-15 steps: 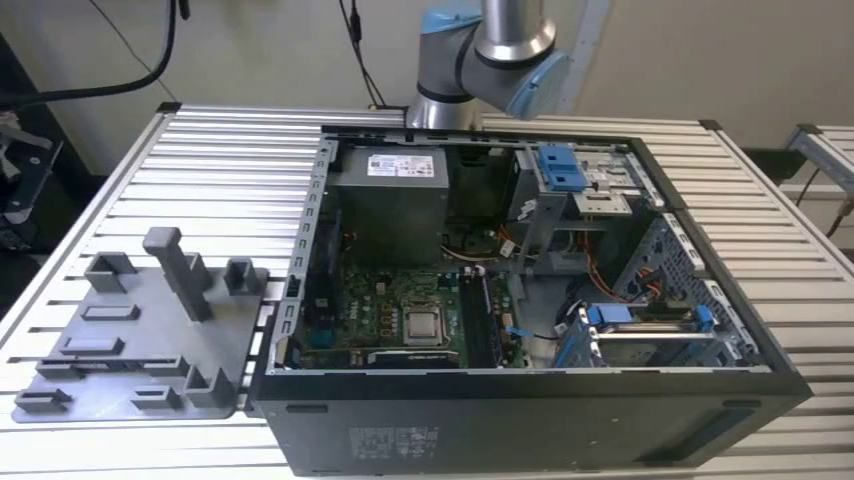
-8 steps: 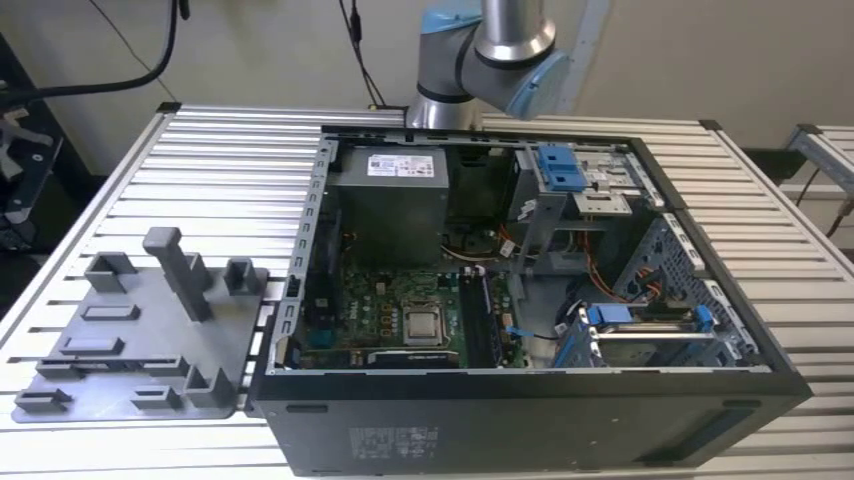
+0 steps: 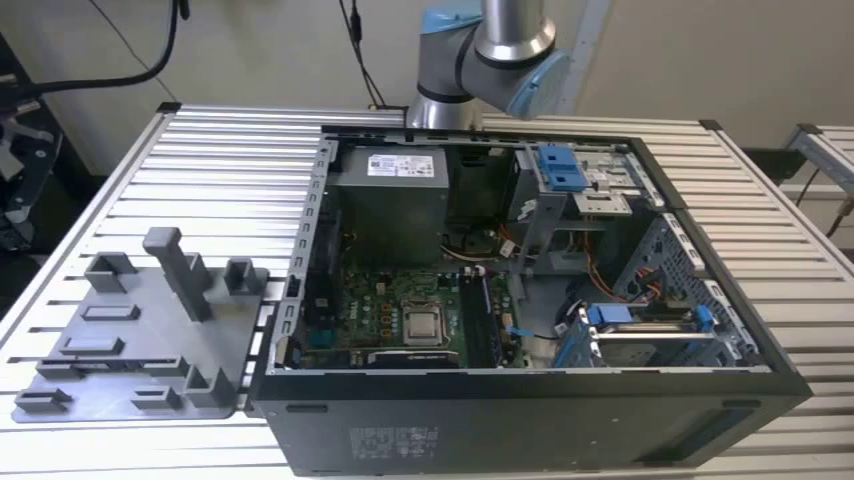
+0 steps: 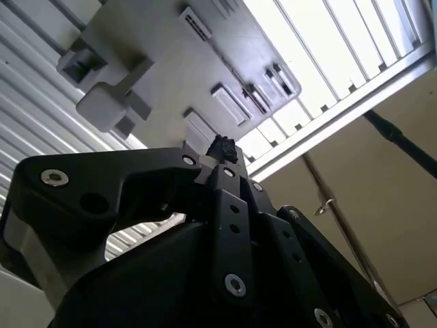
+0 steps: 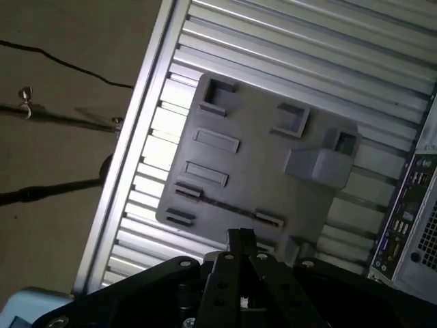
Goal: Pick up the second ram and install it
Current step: 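Pick up the second ram and move it above second insertion slot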
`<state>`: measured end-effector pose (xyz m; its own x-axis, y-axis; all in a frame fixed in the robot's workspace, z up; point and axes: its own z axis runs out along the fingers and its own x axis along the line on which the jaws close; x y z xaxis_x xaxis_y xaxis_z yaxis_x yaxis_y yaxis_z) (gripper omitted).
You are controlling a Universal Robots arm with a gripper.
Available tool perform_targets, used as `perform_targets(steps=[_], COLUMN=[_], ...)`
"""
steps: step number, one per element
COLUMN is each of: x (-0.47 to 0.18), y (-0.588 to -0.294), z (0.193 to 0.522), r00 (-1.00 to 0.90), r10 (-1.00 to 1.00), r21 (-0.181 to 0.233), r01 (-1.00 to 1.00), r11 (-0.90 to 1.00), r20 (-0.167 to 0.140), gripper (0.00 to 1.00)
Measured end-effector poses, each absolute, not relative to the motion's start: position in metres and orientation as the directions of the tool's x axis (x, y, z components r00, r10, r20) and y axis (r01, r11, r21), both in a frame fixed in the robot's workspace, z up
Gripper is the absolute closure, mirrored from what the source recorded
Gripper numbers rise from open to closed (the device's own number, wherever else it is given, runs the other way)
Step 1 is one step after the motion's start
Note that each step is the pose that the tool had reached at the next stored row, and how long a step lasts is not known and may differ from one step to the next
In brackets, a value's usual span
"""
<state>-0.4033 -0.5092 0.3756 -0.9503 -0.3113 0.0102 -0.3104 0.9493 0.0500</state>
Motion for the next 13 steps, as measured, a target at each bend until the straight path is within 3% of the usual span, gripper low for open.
perform_targets(steps=[13], x=[-0.4033], y=[-0.5092], z=[0.3756], r00=[-0.901], r10=[-0.434], r21=[0.050], r01=[-0.433], r11=[0.900], r20=[0.010], gripper=[0.89])
